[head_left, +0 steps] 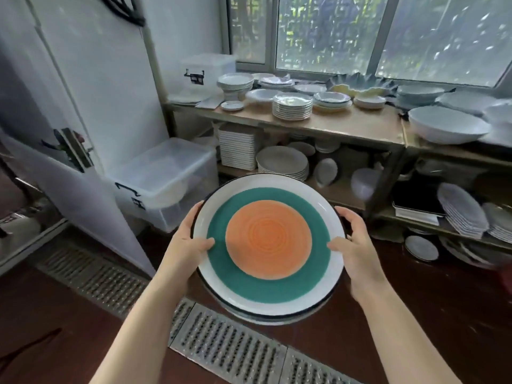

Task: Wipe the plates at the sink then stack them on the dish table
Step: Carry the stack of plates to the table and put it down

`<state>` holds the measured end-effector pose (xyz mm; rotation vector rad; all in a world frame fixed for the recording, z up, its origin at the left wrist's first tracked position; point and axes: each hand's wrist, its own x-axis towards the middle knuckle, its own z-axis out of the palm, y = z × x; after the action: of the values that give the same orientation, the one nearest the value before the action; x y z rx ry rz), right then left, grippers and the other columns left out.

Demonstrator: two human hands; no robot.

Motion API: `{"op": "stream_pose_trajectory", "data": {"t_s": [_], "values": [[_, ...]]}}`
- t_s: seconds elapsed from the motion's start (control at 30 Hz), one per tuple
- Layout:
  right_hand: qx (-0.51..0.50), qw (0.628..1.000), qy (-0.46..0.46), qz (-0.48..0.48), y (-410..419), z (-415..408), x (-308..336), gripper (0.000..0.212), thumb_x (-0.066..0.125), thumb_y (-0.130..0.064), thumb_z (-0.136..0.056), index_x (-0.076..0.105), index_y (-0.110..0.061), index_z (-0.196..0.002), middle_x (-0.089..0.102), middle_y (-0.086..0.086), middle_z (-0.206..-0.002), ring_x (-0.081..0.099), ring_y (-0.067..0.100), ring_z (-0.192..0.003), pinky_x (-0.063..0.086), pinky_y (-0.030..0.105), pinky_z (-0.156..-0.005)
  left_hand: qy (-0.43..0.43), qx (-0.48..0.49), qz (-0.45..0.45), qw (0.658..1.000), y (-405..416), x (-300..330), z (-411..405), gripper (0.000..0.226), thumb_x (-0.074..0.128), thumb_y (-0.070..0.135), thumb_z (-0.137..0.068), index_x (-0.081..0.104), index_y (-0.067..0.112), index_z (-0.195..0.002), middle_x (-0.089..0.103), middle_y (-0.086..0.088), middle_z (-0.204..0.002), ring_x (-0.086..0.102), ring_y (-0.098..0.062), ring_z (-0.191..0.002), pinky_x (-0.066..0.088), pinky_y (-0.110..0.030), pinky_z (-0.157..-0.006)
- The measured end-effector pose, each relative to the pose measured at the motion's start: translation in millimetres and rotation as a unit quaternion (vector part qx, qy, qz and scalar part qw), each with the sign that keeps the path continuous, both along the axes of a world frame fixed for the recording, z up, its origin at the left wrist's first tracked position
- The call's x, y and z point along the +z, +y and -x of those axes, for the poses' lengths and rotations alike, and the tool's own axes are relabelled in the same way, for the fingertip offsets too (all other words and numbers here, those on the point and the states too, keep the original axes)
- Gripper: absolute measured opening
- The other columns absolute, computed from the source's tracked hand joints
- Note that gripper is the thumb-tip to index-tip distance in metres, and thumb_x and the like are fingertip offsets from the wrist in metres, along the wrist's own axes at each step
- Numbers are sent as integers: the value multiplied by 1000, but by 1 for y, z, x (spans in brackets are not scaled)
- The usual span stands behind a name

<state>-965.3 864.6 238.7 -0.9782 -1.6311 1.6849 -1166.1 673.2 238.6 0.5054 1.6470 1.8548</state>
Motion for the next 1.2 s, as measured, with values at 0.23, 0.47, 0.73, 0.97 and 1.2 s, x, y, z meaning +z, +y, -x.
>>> {"op": "stream_pose_trajectory", "data": {"t_s": [0.23, 0.47, 0.73, 0.97, 1.2], "values": [[-125, 992, -4, 3, 96, 60, -2, 69, 49, -8, -57, 50, -44, -116, 57, 5, -114, 55, 30, -107, 52, 45, -88, 35, -94, 31, 995, 149, -11, 97, 78, 59, -11, -78, 44, 43, -132, 68, 6, -113, 68, -16, -96, 54, -36, -76], [-209, 978, -22, 10, 234, 91, -18, 67, 48, 8, -76, 48, -38, -124, 60, 11, -107, 63, 27, -94, 56, 45, -80, 28, -183, 39, 982, 319, -19, 143, 74, 50, -16, -84, 52, 53, -112, 73, 9, -103, 71, -14, -90, 56, -28, -65], [-177, 984, -2, 20, 432, 151, -28, 57, 51, 3, -78, 49, -42, -114, 61, 11, -107, 64, 22, -83, 49, 21, -51, 29, -169, 54, 984, 507, -24, 201, 76, 49, -17, -83, 53, 55, -106, 74, 16, -89, 72, -11, -79, 55, -23, -55], [-183, 982, -34, 34, 582, 199, -44, 59, 47, 9, -81, 49, -33, -121, 63, 11, -105, 65, 23, -84, 50, 24, -56, 19, -159, 79, 984, 653, -35, 252, 76, 52, -13, -84, 49, 55, -116, 69, 5, -108, 70, -18, -91, 56, -31, -65], [-254, 965, -19, 56, 714, 248, -68, 54, 47, 9, -82, 50, -38, -110, 60, 10, -114, 61, 24, -99, 48, 27, -65, 7, -212, 111, 971, 822, -64, 311, 77, 52, -14, -82, 50, 52, -121, 73, 4, -102, 71, -21, -88, 57, -35, -66]]}}
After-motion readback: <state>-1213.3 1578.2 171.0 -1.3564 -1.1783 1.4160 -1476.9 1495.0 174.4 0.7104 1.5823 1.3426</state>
